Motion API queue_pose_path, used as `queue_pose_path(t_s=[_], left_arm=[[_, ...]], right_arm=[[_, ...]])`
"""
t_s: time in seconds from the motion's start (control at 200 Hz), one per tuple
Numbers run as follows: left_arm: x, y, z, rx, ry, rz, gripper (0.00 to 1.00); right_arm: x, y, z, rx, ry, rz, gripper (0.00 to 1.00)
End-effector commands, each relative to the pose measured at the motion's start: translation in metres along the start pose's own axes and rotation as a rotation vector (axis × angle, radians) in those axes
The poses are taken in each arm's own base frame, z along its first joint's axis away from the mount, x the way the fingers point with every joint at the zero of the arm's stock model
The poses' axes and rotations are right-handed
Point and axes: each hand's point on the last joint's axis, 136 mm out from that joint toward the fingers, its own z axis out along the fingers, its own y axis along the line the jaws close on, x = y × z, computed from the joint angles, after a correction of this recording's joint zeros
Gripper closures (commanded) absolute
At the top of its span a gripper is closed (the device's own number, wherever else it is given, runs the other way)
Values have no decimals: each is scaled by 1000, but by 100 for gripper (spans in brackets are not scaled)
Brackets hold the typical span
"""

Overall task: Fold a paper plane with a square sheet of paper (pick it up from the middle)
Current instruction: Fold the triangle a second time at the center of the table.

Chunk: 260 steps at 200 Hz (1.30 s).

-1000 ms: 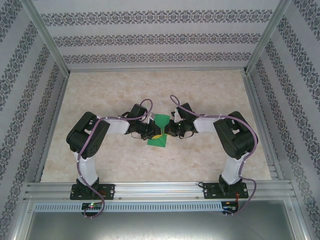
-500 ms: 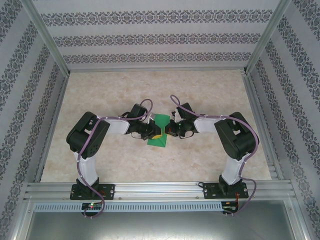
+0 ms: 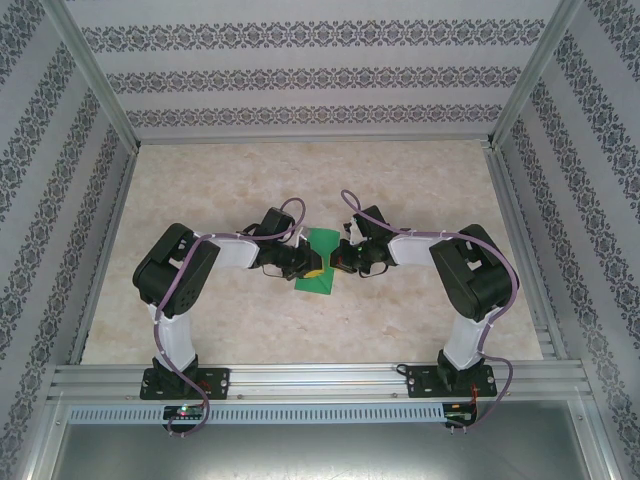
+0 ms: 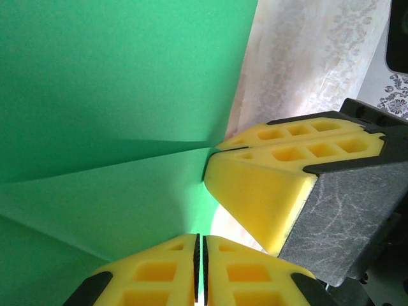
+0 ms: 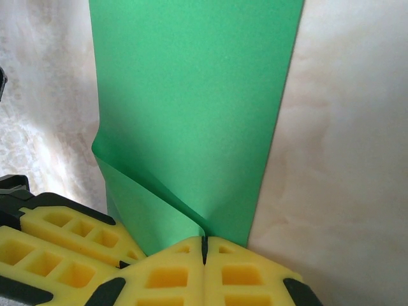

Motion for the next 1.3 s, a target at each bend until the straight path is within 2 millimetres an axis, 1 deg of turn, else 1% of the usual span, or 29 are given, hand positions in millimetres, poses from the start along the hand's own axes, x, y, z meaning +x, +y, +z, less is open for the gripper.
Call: queue_pose_path(t_s=[0.0,0.38,0.614,0.874,1.004,1.144,1.264,1.294], left_arm=[[1,-5,7,9,16,24,86],[1,-2,8,-2,20,17,86],[2,4,10,-26,22,1,87],[5,25,8,-116,9,-50,86],[6,29,10,-125,16,-60,87],[6,34,9,-152,17,-72,87],[10,44,8,-196,17,-97,88],[10,47,8,-208,18,-104,89]], right_arm=[[0,-7,3,33,2,-3,100],[0,-11,8,41,17,0,100],[1,-13,9,48,20,3,100],[1,-16,8,58,22,4,100],[2,-17,8,61,24,4,100],[2,-15,8,59,23,1,100],[-1,-12,5,55,19,-3,100],[-2,-10,3,52,16,-4,98]])
